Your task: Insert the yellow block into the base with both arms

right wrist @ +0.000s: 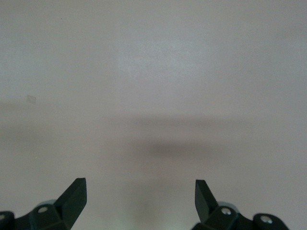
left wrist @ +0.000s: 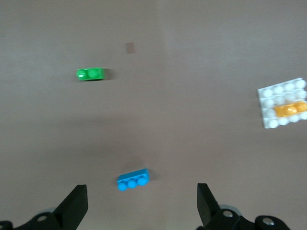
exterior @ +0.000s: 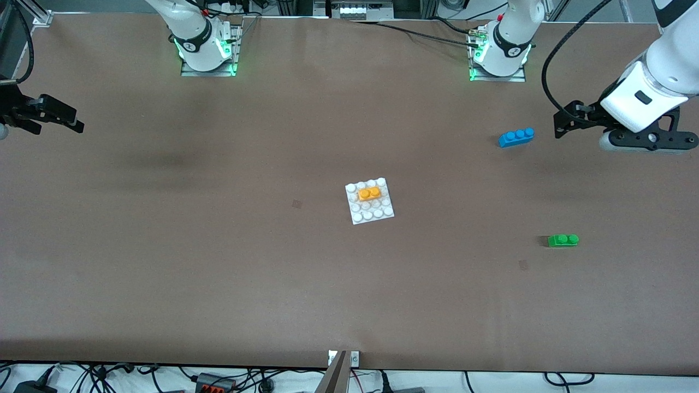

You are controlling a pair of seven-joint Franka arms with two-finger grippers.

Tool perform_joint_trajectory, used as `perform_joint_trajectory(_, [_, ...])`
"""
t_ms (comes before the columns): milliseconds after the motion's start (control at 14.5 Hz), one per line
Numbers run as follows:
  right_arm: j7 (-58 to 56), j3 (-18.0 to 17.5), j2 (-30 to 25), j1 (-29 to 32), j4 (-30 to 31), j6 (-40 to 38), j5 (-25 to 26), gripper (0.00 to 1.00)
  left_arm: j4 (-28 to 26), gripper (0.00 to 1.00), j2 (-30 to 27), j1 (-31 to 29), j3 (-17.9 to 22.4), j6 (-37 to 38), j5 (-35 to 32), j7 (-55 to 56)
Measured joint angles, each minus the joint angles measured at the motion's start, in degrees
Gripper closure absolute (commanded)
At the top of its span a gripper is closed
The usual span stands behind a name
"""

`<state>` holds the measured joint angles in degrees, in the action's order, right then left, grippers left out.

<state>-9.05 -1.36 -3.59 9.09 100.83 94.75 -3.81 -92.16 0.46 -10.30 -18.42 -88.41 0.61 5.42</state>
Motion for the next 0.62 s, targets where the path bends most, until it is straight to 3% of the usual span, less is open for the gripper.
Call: perform_joint_trajectory(619, [0.0,0.0,0.0,0.0,0.0,-0.04,0.0,0.0,-0.78,0.0,-0.64,0.96,1.92,1.43,2.94,2.3])
